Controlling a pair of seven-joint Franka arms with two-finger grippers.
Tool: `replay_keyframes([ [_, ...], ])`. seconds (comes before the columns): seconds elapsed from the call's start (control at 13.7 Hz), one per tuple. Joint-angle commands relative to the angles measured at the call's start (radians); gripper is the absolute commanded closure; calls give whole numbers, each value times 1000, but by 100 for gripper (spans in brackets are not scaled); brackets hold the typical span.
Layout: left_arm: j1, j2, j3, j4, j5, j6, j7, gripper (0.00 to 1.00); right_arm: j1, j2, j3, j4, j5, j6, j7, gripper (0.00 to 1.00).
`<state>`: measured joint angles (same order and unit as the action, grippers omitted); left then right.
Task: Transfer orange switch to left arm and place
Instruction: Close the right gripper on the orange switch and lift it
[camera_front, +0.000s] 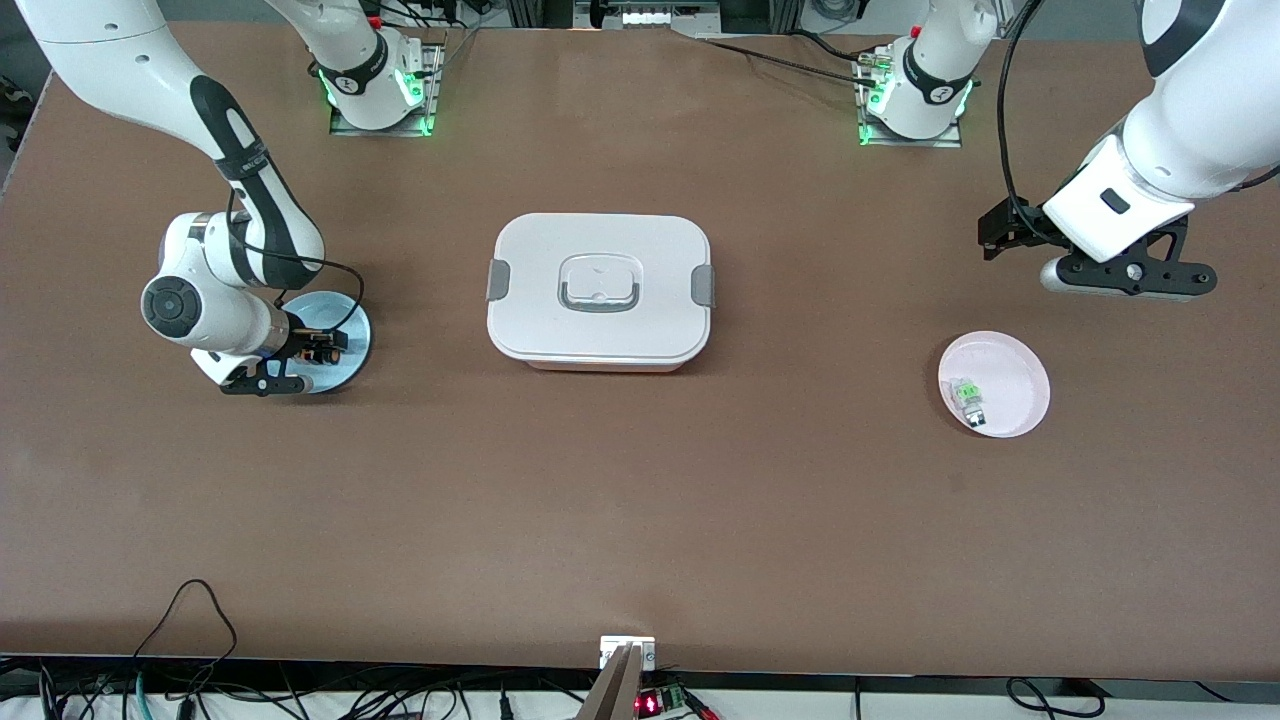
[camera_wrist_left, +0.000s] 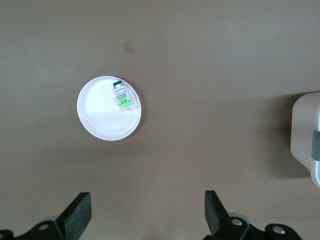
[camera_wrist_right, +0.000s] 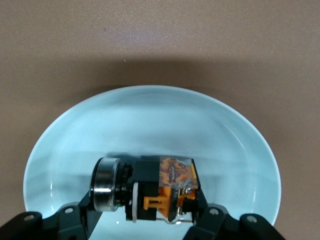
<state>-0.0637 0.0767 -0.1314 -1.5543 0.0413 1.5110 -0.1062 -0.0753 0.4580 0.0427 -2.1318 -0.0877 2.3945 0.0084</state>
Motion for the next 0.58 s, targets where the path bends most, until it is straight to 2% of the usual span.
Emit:
replay_keyframes([
  [0.0, 1, 9, -5, 28, 20, -25, -3, 0, -4, -12, 9, -5, -14, 11, -11, 55],
  [0.22, 1, 9, -4, 28, 22, -25, -3, 0, -3, -31, 11, -2, -12, 9, -86, 61],
  [0.51, 1, 9, -4, 28, 20, -25, 2, 0, -3, -88, 39, 1, -12, -7, -90, 61],
])
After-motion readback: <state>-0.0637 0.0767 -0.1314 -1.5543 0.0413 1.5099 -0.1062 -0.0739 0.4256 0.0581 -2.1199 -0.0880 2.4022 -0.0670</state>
